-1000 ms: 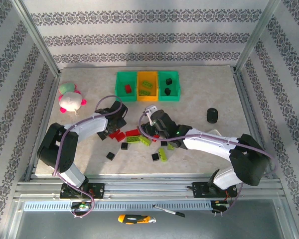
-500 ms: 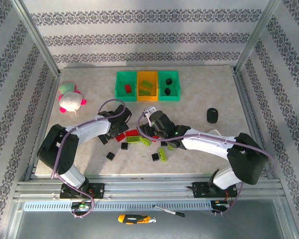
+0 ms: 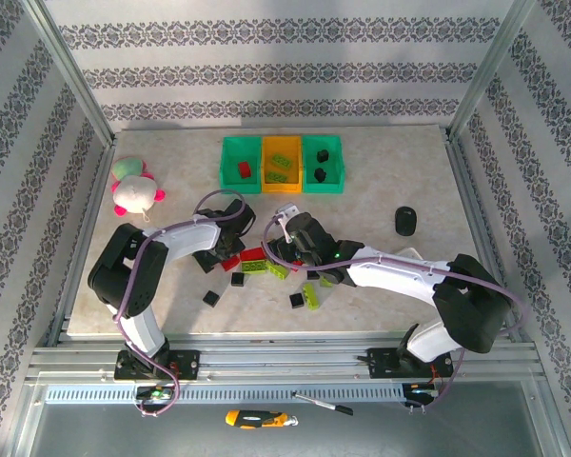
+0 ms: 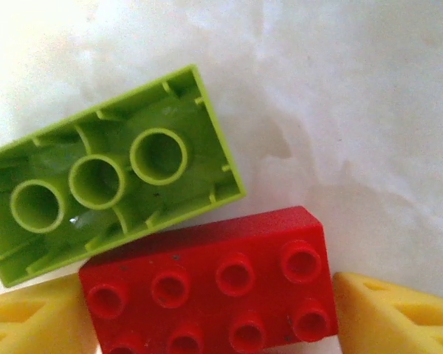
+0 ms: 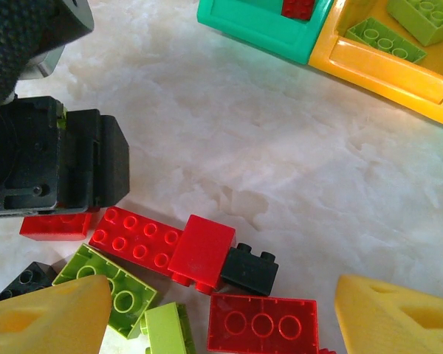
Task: Sort the legos into containers by color
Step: Pick up the lego from the center of the table, then place the lego in the container.
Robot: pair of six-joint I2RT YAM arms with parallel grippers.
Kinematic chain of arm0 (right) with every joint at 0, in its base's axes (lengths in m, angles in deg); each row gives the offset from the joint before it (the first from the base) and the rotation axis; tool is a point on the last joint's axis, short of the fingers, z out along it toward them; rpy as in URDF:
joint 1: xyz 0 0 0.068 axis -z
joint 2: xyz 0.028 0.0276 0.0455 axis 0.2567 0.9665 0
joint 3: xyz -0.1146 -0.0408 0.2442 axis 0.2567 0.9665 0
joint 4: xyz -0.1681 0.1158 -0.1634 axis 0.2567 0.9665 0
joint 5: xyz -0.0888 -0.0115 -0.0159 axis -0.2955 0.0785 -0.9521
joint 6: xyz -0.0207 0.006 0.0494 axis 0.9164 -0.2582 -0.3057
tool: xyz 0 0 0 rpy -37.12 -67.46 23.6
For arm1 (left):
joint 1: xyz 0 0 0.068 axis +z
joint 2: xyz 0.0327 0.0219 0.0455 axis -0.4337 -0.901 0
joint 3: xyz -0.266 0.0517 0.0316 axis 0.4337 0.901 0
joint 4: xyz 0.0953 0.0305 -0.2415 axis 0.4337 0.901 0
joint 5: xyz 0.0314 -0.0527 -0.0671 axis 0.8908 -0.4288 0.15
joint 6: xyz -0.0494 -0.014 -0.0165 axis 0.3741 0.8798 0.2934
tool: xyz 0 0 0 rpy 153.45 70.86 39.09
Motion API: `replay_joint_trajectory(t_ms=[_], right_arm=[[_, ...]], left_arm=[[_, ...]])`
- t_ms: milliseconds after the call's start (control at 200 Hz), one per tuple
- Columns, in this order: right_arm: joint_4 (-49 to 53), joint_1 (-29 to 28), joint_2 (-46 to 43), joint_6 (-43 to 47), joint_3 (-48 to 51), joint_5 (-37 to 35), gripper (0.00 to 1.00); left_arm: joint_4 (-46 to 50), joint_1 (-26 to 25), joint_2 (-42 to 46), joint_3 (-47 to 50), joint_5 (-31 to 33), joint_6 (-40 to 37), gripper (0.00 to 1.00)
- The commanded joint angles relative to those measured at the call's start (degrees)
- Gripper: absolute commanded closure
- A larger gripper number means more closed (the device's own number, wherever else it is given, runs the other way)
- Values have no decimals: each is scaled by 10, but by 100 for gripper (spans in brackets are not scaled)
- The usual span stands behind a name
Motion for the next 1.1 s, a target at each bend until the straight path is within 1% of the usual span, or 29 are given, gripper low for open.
replay_joint_trajectory(t_ms=[0, 170, 290, 465, 595, 774, 949, 1094], right_arm=[[-10, -5, -2, -11, 6, -4, 21], [-11, -5, 3, -11, 0, 0, 21], [-12, -5, 2, -11, -3, 3, 21], [-23, -4, -14, -19, 2, 10, 21], [-26, -4, -23, -20, 2, 10, 21], [-25, -4, -26, -19, 2, 9, 21], [-19, -2, -42, -19, 10, -4, 21], [-16, 2, -59, -18, 18, -14, 21]], left_arm=[[-7, 10, -1, -12, 7, -10, 27], [-3, 12, 9, -16, 8, -22, 40], [7, 12, 27, -22, 6, -40, 40], [21, 11, 67, -53, 44, -94, 40], [26, 12, 65, -105, 67, -148, 40], [20, 28, -6, -234, 66, -236, 39], [48, 50, -114, -396, 62, -292, 40], [85, 61, -209, -538, 72, -330, 39]])
